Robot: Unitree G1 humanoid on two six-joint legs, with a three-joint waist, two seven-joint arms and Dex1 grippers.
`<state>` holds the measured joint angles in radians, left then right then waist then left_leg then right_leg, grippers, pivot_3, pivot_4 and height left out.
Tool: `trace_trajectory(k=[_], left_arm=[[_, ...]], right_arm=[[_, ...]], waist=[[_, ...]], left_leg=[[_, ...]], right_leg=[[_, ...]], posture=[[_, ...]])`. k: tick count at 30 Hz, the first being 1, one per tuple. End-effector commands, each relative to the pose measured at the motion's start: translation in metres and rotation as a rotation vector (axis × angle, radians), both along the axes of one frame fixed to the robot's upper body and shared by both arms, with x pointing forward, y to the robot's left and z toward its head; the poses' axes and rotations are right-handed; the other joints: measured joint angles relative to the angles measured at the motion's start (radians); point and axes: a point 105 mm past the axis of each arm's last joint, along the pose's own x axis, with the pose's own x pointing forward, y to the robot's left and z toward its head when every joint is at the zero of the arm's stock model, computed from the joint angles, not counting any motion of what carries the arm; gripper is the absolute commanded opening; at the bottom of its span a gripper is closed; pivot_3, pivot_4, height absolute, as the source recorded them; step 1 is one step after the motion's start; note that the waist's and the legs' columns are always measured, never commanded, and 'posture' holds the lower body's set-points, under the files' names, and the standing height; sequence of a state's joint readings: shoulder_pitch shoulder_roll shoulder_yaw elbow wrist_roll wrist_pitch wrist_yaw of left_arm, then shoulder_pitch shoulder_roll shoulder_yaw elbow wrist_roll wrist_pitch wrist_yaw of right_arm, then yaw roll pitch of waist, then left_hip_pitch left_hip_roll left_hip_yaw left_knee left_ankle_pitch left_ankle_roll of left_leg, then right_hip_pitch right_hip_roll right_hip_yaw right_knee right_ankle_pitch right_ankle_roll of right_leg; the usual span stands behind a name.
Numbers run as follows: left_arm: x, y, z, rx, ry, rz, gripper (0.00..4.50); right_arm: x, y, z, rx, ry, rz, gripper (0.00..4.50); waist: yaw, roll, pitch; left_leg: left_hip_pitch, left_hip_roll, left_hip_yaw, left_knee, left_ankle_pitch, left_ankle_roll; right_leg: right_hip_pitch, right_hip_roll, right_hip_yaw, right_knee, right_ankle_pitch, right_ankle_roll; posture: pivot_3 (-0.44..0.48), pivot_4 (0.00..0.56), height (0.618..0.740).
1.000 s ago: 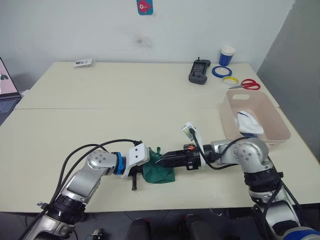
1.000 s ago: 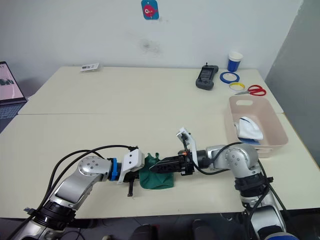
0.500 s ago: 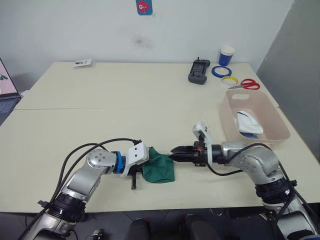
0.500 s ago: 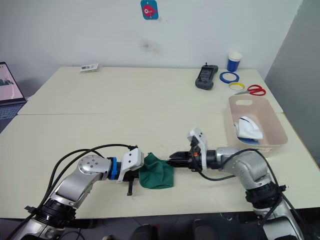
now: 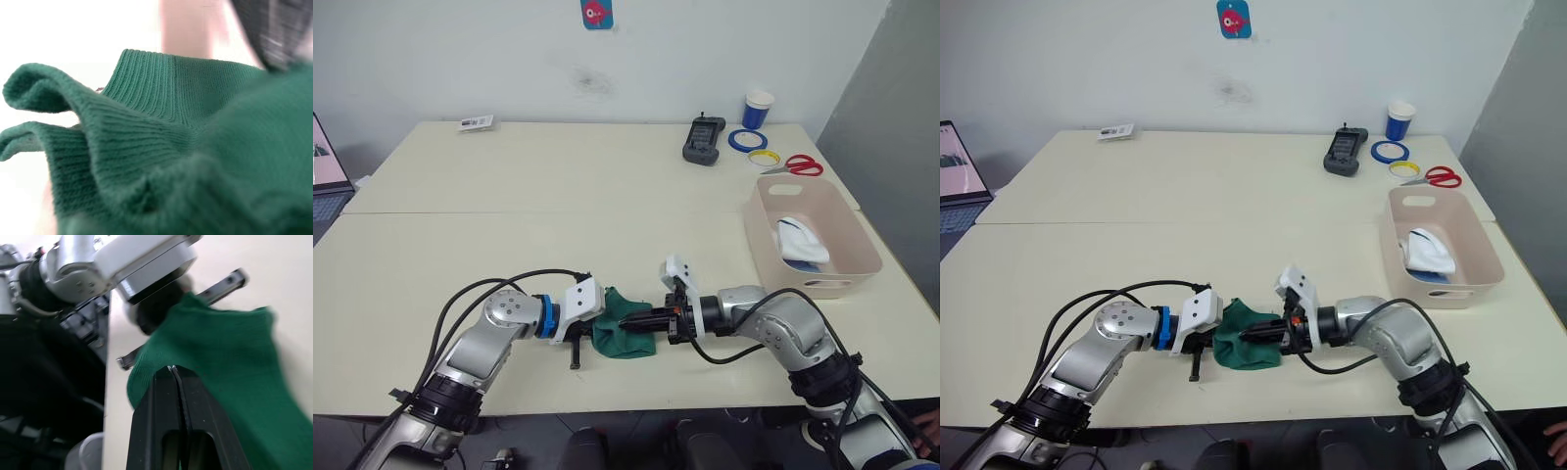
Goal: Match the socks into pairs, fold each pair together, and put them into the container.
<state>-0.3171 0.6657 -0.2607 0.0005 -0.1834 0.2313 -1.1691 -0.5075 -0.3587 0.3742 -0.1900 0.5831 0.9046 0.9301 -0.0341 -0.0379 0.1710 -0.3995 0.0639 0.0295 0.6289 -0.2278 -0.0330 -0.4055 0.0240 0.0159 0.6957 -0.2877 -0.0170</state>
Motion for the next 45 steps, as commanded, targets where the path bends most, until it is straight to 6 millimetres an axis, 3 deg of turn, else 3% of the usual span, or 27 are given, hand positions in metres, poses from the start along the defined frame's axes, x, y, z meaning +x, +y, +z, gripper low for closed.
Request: trace_trajectory(k=[1, 4, 6, 9, 16, 25, 29, 33, 37, 40, 45], left_arm=[[-0.002, 0.007, -0.013, 0.046, 0.035, 0.025, 0.0], [-0.002, 0.007, -0.012, 0.044, 0.033, 0.029, 0.0], [-0.002, 0.009, -0.012, 0.043, 0.034, 0.031, 0.0], [-0.001, 0.01, -0.011, 0.037, 0.03, 0.034, 0.0], [0.002, 0.013, 0.004, 0.014, 0.017, 0.032, 0.0], [-0.003, 0.059, 0.067, 0.086, -0.069, 0.01, 0.0], [0.001, 0.036, 0.102, -0.061, -0.143, -0.026, 0.0], [-0.005, 0.009, 0.079, -0.084, -0.127, -0.084, 0.0], [-0.004, 0.003, 0.046, -0.043, -0.122, -0.056, 0.0], [-0.005, 0.012, 0.021, 0.015, -0.131, -0.022, 0.0], [-0.011, 0.029, -0.002, 0.087, -0.094, 0.005, 0.0]], right_arm=[[-0.006, 0.002, 0.016, 0.042, -0.034, 0.055, 0.06], [-0.001, -0.008, 0.022, 0.059, -0.034, 0.035, 0.06], [0.013, -0.019, 0.019, 0.029, -0.124, -0.038, 0.06], [0.019, -0.025, 0.001, -0.061, -0.237, -0.04, 0.06], [0.023, -0.021, -0.029, -0.139, -0.322, -0.025, 0.06], [0.025, -0.019, -0.039, -0.157, -0.327, -0.035, 0.06], [0.025, -0.022, -0.037, -0.15, -0.319, -0.037, 0.06], [0.021, -0.023, -0.023, -0.111, -0.301, -0.033, 0.06], [0.019, -0.027, -0.005, -0.066, -0.233, -0.072, 0.06], [0.021, -0.035, 0.005, -0.059, -0.122, -0.147, 0.58], [0.019, -0.052, -0.002, -0.176, 0.061, -0.251, 2.3]], waist=[[0.0, 0.0, 0.0], [0.001, 0.0, 0.0], [0.001, 0.0, 0.0], [0.0, 0.0, 0.0], [0.0, 0.0, 0.0], [0.001, -0.001, 0.002], [0.009, -0.001, 0.002], [0.007, -0.001, 0.002], [0.001, -0.001, 0.002], [0.002, -0.001, 0.002], [0.004, -0.001, 0.002]], left_leg=[[0.0, 0.0, 0.0, 0.0, 0.0, 0.0], [0.0, 0.0, 0.0, 0.0, 0.0, 0.0], [0.0, 0.0, 0.0, 0.0, 0.0, 0.0], [0.0, 0.0, 0.0, 0.0, 0.0, 0.0], [0.0, 0.0, 0.001, 0.0, 0.0, 0.0], [0.0, 0.001, 0.0, -0.001, 0.0, 0.0], [-0.001, 0.0, 0.001, 0.0, 0.0, 0.0], [-0.001, 0.0, 0.002, 0.0, 0.0, 0.0], [-0.001, 0.0, 0.001, 0.0, 0.0, 0.0], [-0.001, 0.001, 0.0, 0.0, 0.0, 0.0], [0.0, 0.002, 0.0, -0.001, 0.0, 0.0]], right_leg=[[0.0, 0.0, 0.0, 0.0, 0.0, 0.0], [0.0, 0.0, 0.0, 0.0, 0.0, 0.0], [0.0, 0.0, 0.0, 0.0, 0.0, 0.0], [0.0, 0.0, 0.0, 0.0, 0.0, 0.0], [0.0, 0.001, 0.0, 0.0, 0.0, 0.0], [-0.001, 0.001, 0.0, 0.0, -0.001, -0.001], [-0.001, -0.001, -0.001, 0.0, -0.001, -0.001], [0.0, -0.003, 0.001, -0.002, 0.0, 0.0], [0.0, -0.003, 0.002, -0.002, 0.0, 0.0], [-0.001, 0.0, -0.001, -0.001, 0.0, -0.001], [0.0, -0.001, -0.001, 0.001, -0.001, -0.002]], posture=[[0.0, 0.15, 0.74], [0.0, 0.15, 0.74], [0.0, 0.15, 0.74], [0.0, 0.15, 0.74], [0.0, 0.15, 0.74], [0.0, 0.15, 0.74], [0.0, 0.15, 0.74], [0.0, 0.15, 0.74], [0.0, 0.15, 0.74], [0.0, 0.15, 0.74], [0.0, 0.15, 0.74]])
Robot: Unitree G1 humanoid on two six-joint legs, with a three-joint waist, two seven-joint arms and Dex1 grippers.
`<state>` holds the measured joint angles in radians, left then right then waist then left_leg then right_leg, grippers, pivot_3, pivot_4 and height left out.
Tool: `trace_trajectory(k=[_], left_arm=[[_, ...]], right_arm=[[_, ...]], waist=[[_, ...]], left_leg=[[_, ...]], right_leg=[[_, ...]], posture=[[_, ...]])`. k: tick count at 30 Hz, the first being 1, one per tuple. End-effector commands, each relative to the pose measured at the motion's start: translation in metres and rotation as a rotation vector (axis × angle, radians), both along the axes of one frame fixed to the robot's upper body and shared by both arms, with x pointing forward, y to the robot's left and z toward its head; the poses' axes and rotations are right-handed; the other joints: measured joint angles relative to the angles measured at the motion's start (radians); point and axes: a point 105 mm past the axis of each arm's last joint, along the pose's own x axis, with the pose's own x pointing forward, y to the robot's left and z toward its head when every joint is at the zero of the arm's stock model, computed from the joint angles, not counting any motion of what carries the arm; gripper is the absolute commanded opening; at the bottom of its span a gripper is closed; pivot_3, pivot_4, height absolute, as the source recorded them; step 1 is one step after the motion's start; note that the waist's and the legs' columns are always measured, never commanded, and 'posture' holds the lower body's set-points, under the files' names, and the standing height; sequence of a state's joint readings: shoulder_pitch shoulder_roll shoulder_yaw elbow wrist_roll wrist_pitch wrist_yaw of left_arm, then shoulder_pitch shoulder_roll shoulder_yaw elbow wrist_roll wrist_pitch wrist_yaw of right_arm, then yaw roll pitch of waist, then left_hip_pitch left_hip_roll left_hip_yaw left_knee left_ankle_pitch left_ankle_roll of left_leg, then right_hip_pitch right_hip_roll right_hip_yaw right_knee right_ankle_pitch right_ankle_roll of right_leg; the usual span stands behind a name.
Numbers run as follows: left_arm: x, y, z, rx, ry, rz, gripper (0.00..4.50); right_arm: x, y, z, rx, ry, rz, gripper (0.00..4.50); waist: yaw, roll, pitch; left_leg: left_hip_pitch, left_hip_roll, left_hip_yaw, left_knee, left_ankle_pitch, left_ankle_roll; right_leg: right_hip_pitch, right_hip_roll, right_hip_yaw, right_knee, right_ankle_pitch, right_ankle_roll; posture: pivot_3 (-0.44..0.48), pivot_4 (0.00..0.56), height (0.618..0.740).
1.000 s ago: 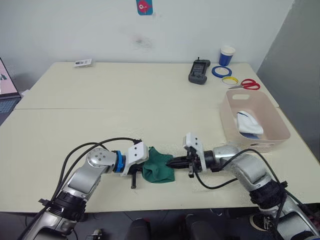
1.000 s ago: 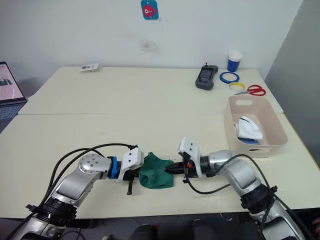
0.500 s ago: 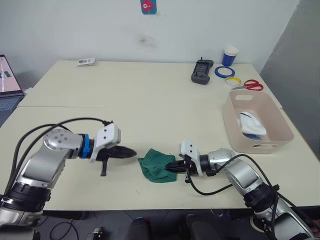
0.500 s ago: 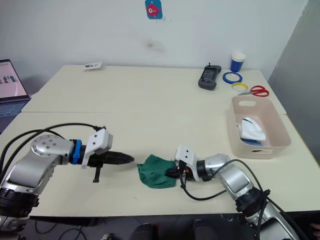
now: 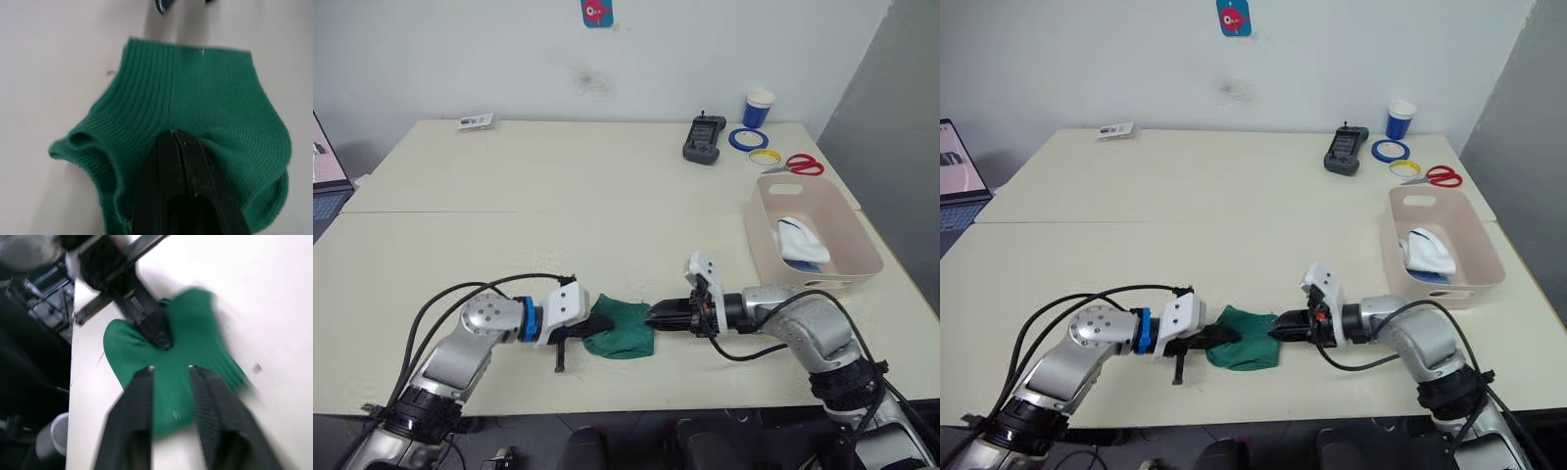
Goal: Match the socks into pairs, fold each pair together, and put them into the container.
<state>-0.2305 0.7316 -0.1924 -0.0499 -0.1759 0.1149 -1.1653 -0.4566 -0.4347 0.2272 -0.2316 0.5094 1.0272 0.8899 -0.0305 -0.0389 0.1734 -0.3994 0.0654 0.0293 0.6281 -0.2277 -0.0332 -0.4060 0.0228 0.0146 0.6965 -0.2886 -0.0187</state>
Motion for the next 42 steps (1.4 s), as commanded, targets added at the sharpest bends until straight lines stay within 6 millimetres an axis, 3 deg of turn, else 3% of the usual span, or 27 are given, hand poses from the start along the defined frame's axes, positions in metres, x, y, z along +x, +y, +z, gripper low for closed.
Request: trace_trajectory(k=[1, 6, 10, 21, 25, 28, 38, 40, 42], left_arm=[[-0.003, 0.011, -0.013, 0.064, 0.021, 0.009, 0.0], [-0.001, 0.015, -0.025, 0.074, 0.02, 0.045, 0.0], [-0.007, 0.018, -0.031, 0.078, 0.038, 0.047, 0.0], [-0.008, 0.021, -0.031, 0.072, 0.04, 0.075, 0.0], [-0.007, 0.022, -0.028, 0.066, 0.035, 0.08, 0.0], [-0.007, 0.022, -0.024, 0.044, 0.038, 0.086, 0.0], [-0.006, 0.018, -0.013, -0.004, 0.046, 0.071, 0.0], [-0.006, 0.018, -0.002, -0.043, 0.045, 0.061, 0.0], [-0.006, 0.019, 0.017, -0.129, 0.074, 0.076, 0.39]], right_arm=[[-0.003, -0.009, 0.002, -0.075, 0.105, -0.072, 2.62], [-0.007, -0.012, -0.004, -0.084, 0.321, -0.165, 4.39], [-0.002, 0.001, -0.013, -0.049, 0.442, -0.208, 4.45], [-0.007, 0.053, -0.01, 0.108, 0.613, -0.141, 4.45], [-0.007, 0.06, -0.01, 0.125, 0.635, -0.152, 4.45], [0.001, 0.06, -0.008, 0.148, 0.644, -0.197, 3.85], [0.004, 0.055, -0.015, 0.113, 0.625, -0.242, 0.26], [0.005, 0.052, -0.016, 0.108, 0.611, -0.249, 0.04], [0.006, 0.047, -0.014, 0.105, 0.586, -0.257, 0.0]], waist=[[-0.001, 0.0, 0.0], [-0.003, 0.001, 0.0], [-0.005, 0.002, -0.004], [-0.02, 0.005, -0.009], [-0.021, 0.005, -0.009], [-0.023, 0.006, -0.009], [-0.026, 0.006, -0.009], [-0.026, 0.006, -0.008], [-0.027, 0.005, -0.008]], left_leg=[[0.0, 0.0, 0.0, 0.0, 0.0, 0.0], [0.0, -0.001, 0.0, 0.0, 0.0, 0.0], [0.002, 0.0, 0.0, 0.0, 0.0, 0.0], [0.002, 0.0, 0.001, -0.001, 0.0, 0.0], [0.001, 0.0, 0.0, -0.001, 0.0, 0.0], [0.001, 0.0, 0.0, -0.001, 0.0, 0.0], [0.001, 0.0, 0.0, -0.002, 0.0, 0.0], [0.001, 0.0, 0.0, -0.002, 0.0, 0.0], [0.001, 0.0, 0.0, -0.002, 0.0, 0.0]], right_leg=[[0.0, -0.001, 0.001, 0.0, 0.0, 0.0], [0.0, -0.003, 0.002, 0.0, 0.0, 0.0], [0.001, -0.002, 0.002, 0.0, 0.0, 0.0], [0.001, -0.001, 0.002, 0.001, 0.0, 0.0], [0.001, -0.001, 0.002, 0.0, 0.0, 0.0], [0.001, -0.001, 0.002, 0.0, 0.0, 0.001], [0.0, -0.001, 0.002, 0.0, 0.0, 0.0], [0.0, -0.001, 0.002, 0.0, 0.0, 0.001], [-0.001, -0.001, 0.002, -0.001, 0.0, 0.001]], posture=[[0.0, 0.15, 0.74], [0.0, 0.15, 0.74], [0.0, 0.15, 0.74], [0.0, 0.15, 0.74], [0.0, 0.15, 0.74], [0.0, 0.15, 0.74], [0.0, 0.15, 0.74], [0.0, 0.15, 0.74], [0.0, 0.15, 0.74]])
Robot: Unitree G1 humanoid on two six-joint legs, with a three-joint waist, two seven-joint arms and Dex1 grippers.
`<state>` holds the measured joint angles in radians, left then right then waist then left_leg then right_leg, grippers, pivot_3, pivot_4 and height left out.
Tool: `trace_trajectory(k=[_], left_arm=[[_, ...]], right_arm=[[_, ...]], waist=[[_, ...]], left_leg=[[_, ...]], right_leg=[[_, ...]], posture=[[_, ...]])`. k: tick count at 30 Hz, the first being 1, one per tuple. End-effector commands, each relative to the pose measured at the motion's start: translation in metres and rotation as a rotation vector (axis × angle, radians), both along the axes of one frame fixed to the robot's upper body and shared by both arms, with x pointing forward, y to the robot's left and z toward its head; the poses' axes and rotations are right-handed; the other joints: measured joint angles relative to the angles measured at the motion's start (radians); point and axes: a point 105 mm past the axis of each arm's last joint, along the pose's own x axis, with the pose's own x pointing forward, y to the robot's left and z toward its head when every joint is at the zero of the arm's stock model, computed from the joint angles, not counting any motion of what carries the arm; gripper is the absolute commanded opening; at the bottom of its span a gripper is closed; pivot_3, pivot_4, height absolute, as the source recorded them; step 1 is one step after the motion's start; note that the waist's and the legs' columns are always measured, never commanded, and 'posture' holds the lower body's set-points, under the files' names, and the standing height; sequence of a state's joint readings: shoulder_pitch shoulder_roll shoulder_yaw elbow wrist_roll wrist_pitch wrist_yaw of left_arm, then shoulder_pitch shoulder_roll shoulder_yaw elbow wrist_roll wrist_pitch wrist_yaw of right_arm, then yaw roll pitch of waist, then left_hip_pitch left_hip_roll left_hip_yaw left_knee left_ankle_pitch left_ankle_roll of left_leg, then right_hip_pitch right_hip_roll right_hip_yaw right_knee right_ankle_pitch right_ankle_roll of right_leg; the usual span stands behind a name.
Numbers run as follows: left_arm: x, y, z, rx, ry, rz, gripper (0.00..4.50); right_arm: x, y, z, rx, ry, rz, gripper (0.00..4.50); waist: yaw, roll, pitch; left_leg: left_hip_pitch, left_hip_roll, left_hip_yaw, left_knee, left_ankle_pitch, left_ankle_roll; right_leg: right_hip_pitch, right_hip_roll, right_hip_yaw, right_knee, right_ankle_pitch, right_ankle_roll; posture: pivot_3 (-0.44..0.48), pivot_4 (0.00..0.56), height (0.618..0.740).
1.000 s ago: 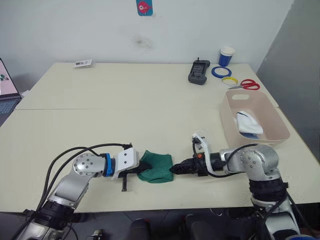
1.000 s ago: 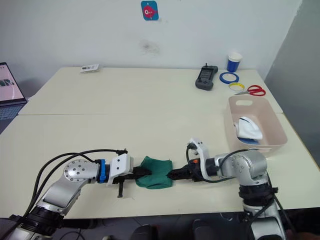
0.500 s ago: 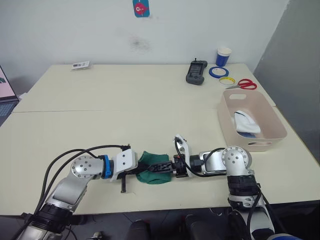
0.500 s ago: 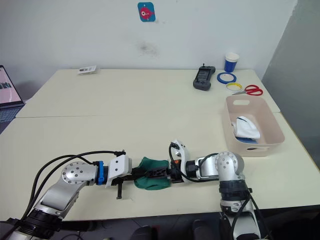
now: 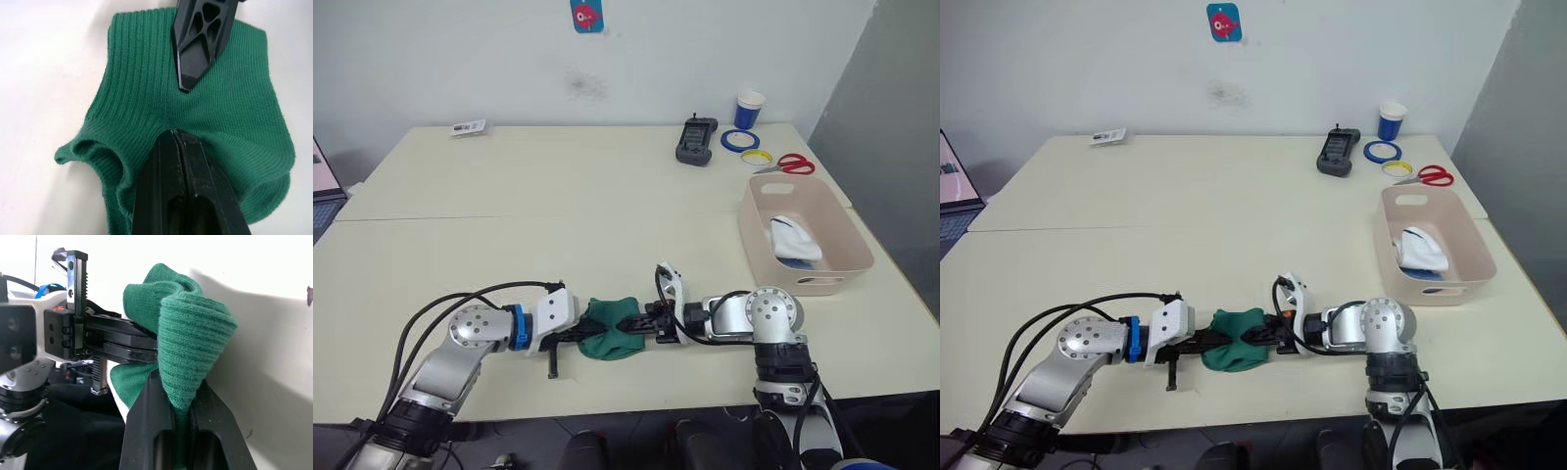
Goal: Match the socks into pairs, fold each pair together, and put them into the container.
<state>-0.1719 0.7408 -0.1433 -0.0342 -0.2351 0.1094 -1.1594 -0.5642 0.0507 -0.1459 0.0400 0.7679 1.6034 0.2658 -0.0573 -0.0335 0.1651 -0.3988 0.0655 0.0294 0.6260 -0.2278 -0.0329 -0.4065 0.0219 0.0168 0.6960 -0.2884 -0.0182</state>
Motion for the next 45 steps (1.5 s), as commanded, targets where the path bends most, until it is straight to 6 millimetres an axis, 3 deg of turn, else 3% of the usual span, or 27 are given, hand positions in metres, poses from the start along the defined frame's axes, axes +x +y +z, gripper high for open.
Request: trace_trajectory(k=[1, 9, 13, 18, 23, 26, 29, 32, 36, 41, 44, 45], left_arm=[[-0.002, 0.007, 0.032, -0.115, 0.053, 0.025, 0.57], [-0.019, 0.007, 0.106, -0.241, 0.123, 0.025, 3.18], [-0.014, 0.005, 0.126, -0.29, 0.107, 0.049, 4.39], [0.001, -0.019, 0.167, -0.439, 0.035, 0.011, 4.45], [0.025, -0.057, 0.212, -0.566, -0.086, -0.049, 4.45], [0.041, -0.078, 0.235, -0.601, -0.189, -0.059, 4.45], [0.05, -0.095, 0.238, -0.585, -0.235, -0.086, 4.45], [0.054, -0.108, 0.232, -0.602, -0.211, -0.112, 4.45], [0.04, -0.127, 0.223, -0.596, -0.173, -0.213, 4.45], [0.032, -0.139, 0.217, -0.567, -0.171, -0.252, 4.45], [0.034, -0.141, 0.216, -0.567, -0.177, -0.246, 4.45], [0.034, -0.142, 0.216, -0.569, -0.175, -0.248, 4.49]], right_arm=[[0.003, -0.007, 0.011, 0.004, -0.078, -0.005, 0.0], [0.01, -0.036, 0.05, -0.013, -0.355, -0.033, 0.0], [0.009, -0.046, 0.066, -0.042, -0.511, -0.029, 0.0], [0.011, -0.068, 0.115, -0.027, -0.717, -0.075, 0.0], [0.03, -0.123, 0.174, -0.17, -0.93, -0.218, 0.0], [0.049, -0.178, 0.204, -0.437, -1.098, -0.369, 0.0], [0.065, -0.226, 0.221, -0.846, -1.314, -0.415, 0.0], [0.079, -0.252, 0.214, -1.188, -1.456, -0.296, 0.0], [0.095, -0.273, 0.172, -1.477, -1.498, -0.008, 0.0], [0.091, -0.282, 0.109, -1.484, -1.35, 0.344, 0.0], [0.089, -0.279, 0.098, -1.437, -1.314, 0.446, 0.0], [0.089, -0.279, 0.098, -1.431, -1.312, 0.462, 0.31]], waist=[[0.0, -0.001, 0.002], [0.001, -0.003, 0.007], [0.002, -0.003, 0.008], [0.01, -0.003, 0.009], [0.028, 0.0, 0.013], [0.04, -0.001, 0.013], [0.041, -0.001, 0.013], [0.029, -0.001, 0.013], [0.02, 0.0, 0.013], [0.026, 0.004, 0.015], [0.026, 0.004, 0.016], [0.026, 0.004, 0.016]], left_leg=[[-0.001, 0.0, 0.0, 0.0, 0.0, 0.0], [-0.005, 0.0, -0.002, -0.001, 0.0, 0.0], [-0.007, -0.001, -0.002, -0.002, 0.0, 0.0], [-0.01, -0.001, -0.002, -0.002, 0.0, 0.0], [-0.016, -0.004, -0.001, 0.002, 0.0, 0.0], [-0.018, -0.006, -0.001, 0.003, 0.0, 0.0], [-0.019, -0.011, 0.0, 0.003, 0.0, 0.0], [-0.018, -0.012, 0.002, 0.003, 0.0, 0.001], [-0.017, -0.011, 0.002, 0.003, 0.001, -0.002], [-0.017, -0.011, 0.002, 0.003, 0.002, -0.003], [-0.017, -0.012, 0.002, 0.004, 0.002, -0.003], [-0.017, -0.012, 0.002, 0.005, 0.002, -0.003]], right_leg=[[-0.001, 0.0, 0.0, 0.0, 0.0, 0.0], [-0.002, 0.0, -0.001, -0.007, 0.0, 0.0], [-0.002, 0.0, -0.002, -0.01, 0.0, 0.001], [-0.003, 0.0, -0.004, -0.013, 0.001, 0.002], [-0.005, 0.001, -0.002, -0.015, 0.005, 0.008], [-0.005, 0.002, -0.002, -0.017, 0.005, 0.008], [-0.005, 0.0, 0.0, -0.019, 0.004, 0.01], [-0.005, -0.002, 0.002, -0.018, 0.003, 0.012], [-0.006, -0.005, 0.002, -0.017, 0.003, 0.012], [-0.007, -0.005, 0.001, -0.015, 0.003, 0.011], [-0.006, -0.005, 0.002, -0.015, 0.003, 0.011], [-0.006, -0.006, 0.002, -0.015, 0.003, 0.012]], posture=[[0.0, 0.15, 0.74], [0.0, 0.15, 0.74], [0.0, 0.15, 0.74], [0.0, 0.15, 0.74], [0.0, 0.15, 0.74], [0.0, 0.15, 0.74], [0.0, 0.15, 0.74], [0.0, 0.15, 0.74], [0.0, 0.15, 0.74], [0.0, 0.15, 0.74], [0.0, 0.15, 0.74], [0.0, 0.15, 0.74]])
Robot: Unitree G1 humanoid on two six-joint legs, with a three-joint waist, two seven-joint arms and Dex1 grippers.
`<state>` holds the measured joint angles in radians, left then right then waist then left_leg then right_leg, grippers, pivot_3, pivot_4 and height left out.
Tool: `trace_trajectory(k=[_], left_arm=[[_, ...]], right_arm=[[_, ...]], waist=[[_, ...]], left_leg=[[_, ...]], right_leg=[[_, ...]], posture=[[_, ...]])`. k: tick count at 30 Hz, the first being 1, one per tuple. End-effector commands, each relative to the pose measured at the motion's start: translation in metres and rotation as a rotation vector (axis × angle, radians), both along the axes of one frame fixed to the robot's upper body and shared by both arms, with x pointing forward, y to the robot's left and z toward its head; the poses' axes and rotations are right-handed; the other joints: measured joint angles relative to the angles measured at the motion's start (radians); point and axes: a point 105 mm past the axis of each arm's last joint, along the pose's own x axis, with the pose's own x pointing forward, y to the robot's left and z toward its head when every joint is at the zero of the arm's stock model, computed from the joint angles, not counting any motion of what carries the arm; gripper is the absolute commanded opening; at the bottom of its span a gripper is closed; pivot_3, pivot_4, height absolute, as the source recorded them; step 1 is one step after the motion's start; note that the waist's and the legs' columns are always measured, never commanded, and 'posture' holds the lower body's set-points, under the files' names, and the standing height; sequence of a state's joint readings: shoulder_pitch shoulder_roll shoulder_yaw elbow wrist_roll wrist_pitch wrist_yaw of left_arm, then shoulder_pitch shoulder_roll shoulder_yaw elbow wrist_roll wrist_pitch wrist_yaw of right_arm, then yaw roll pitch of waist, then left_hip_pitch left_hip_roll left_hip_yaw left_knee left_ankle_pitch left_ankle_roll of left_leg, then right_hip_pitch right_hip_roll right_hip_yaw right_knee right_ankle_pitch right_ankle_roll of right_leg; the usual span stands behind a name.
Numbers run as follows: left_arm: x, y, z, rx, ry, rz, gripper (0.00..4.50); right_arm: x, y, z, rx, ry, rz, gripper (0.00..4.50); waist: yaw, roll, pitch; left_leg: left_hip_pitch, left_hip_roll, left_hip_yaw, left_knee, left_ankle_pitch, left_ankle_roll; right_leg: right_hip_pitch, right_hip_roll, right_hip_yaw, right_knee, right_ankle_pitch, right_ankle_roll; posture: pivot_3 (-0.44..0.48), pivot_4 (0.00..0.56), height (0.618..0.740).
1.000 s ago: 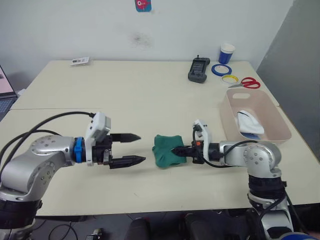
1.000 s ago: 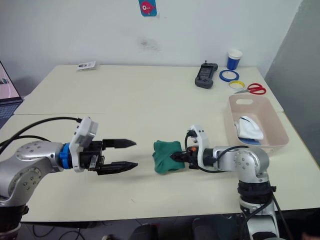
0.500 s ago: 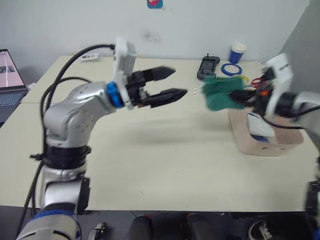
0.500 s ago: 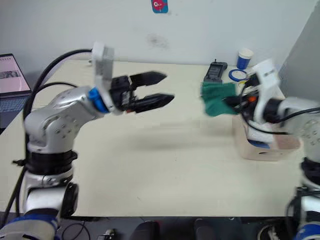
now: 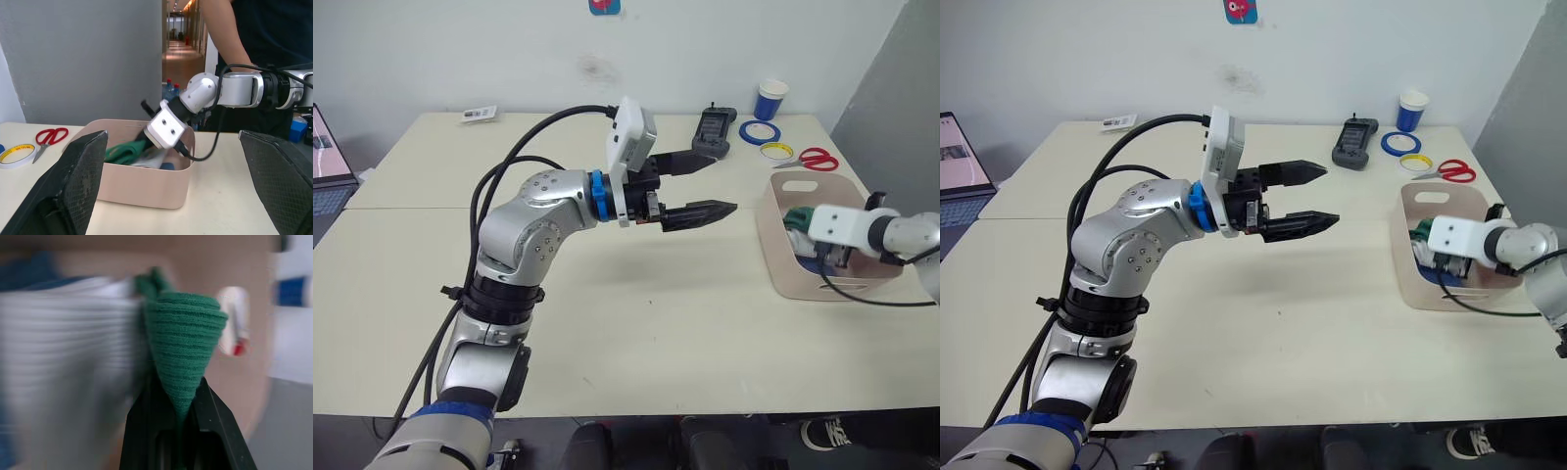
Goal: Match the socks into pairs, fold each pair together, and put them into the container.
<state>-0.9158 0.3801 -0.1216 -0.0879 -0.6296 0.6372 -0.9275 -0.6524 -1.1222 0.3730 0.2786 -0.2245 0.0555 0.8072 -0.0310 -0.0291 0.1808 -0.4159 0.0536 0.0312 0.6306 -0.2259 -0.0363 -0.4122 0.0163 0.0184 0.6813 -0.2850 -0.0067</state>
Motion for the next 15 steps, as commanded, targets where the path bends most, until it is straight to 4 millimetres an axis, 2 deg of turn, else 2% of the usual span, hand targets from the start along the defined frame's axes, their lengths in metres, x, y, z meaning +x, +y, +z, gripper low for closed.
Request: trace_trajectory(k=[1, 2, 5, 10, 12, 14, 15], left_arm=[[-0.006, -0.003, 0.009, -0.018, -0.054, -0.013, 4.5], [-0.006, -0.003, 0.009, -0.019, -0.054, -0.012, 4.5], [-0.002, 0.0, 0.005, -0.015, -0.046, 0.007, 4.5], [0.012, 0.016, -0.017, 0.028, 0.003, 0.073, 4.5], [0.02, 0.031, -0.025, 0.071, 0.012, 0.117, 4.5], [0.024, 0.042, -0.028, 0.093, 0.018, 0.14, 4.5], [0.027, 0.054, -0.029, 0.103, 0.018, 0.173, 4.5]], right_arm=[[0.001, 0.001, 0.016, 0.002, 0.01, 0.035, 0.66], [0.001, 0.002, 0.018, 0.017, 0.02, 0.036, 0.87], [-0.002, 0.001, 0.029, 0.047, 0.077, 0.051, 1.95], [-0.011, -0.003, 0.077, 0.127, 0.116, 0.066, 3.76], [-0.02, -0.008, 0.096, 0.127, 0.14, 0.071, 4.49], [-0.025, -0.006, 0.105, 0.148, 0.156, 0.089, 4.49], [-0.024, -0.004, 0.116, 0.179, 0.122, 0.094, 4.49]], waist=[[0.0, 0.0, 0.0], [0.0, 0.0, 0.0], [0.0, 0.0, 0.0], [0.0, 0.003, 0.0], [0.003, 0.003, 0.001], [0.003, 0.003, 0.001], [0.003, 0.003, 0.001]], left_leg=[[0.0, 0.0, 0.0, 0.0, 0.0, 0.0], [0.001, 0.0, 0.0, 0.001, 0.0, 0.0], [0.001, -0.001, -0.001, 0.001, 0.0, -0.001], [0.002, -0.002, -0.001, 0.002, 0.001, -0.001], [0.002, -0.002, -0.002, 0.002, 0.001, -0.001], [0.002, -0.002, -0.003, 0.002, 0.0, 0.0], [0.002, -0.002, -0.003, 0.002, 0.0, 0.0]], right_leg=[[0.001, 0.0, 0.0, 0.0, 0.0, 0.0], [0.001, 0.0, 0.0, 0.0, 0.0, 0.0], [0.002, 0.0, -0.001, 0.0, 0.0, 0.0], [0.003, -0.001, 0.0, 0.001, 0.001, -0.001], [0.003, -0.001, -0.002, 0.001, 0.003, -0.004], [0.003, -0.001, -0.002, 0.001, 0.003, -0.004], [0.003, -0.001, -0.002, 0.001, 0.003, -0.004]], posture=[[0.0, 0.15, 0.74], [0.0, 0.15, 0.74], [0.0, 0.15, 0.74], [0.0, 0.15, 0.74], [0.0, 0.15, 0.74], [0.0, 0.15, 0.74], [0.0, 0.15, 0.74]])
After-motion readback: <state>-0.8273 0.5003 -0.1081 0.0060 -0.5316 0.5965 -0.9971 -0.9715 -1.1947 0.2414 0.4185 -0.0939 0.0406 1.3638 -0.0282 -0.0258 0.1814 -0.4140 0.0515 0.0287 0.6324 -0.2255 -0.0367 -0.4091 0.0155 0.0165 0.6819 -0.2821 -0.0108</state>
